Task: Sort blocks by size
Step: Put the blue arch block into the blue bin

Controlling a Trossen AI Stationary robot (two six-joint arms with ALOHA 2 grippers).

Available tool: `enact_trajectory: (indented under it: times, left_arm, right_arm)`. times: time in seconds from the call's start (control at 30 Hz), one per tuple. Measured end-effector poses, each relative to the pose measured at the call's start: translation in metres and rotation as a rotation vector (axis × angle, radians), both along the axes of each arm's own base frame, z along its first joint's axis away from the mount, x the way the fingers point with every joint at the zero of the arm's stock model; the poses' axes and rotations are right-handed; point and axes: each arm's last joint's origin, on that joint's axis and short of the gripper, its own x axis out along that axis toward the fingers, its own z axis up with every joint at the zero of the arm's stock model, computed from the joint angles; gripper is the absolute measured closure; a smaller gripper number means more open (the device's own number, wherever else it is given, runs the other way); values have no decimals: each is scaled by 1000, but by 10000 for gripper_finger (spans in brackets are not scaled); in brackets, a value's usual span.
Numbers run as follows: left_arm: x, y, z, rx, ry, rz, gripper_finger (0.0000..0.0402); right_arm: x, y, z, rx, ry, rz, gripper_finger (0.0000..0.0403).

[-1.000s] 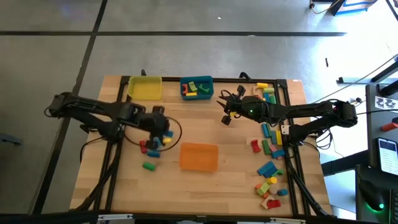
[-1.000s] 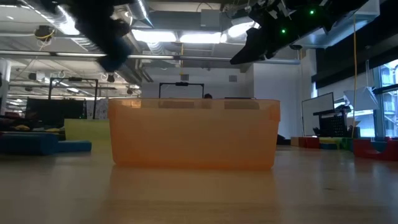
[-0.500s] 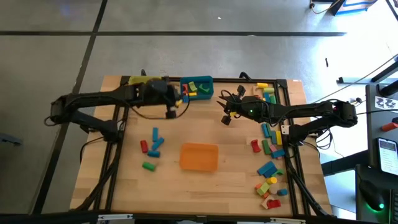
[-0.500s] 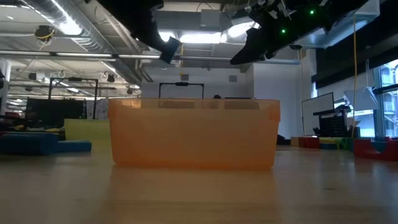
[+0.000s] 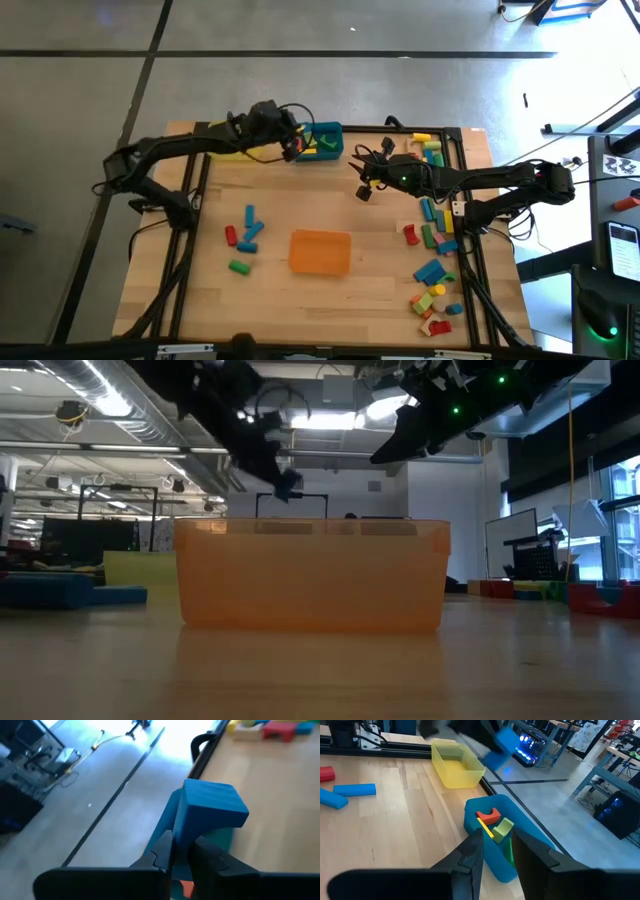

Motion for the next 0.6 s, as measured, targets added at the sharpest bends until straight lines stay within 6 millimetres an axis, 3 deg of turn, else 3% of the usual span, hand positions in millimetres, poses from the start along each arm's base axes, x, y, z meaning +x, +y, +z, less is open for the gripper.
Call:
enact_trajectory:
  times: [0.33, 0.6]
  left_arm:
    - [18, 43, -59, -64, 30, 63, 366]
    - [21, 53, -86, -116, 78, 90, 365]
  right_arm:
    - [0, 0, 0, 0, 0, 0, 304]
    - [0, 0, 0, 0, 1, 0, 304]
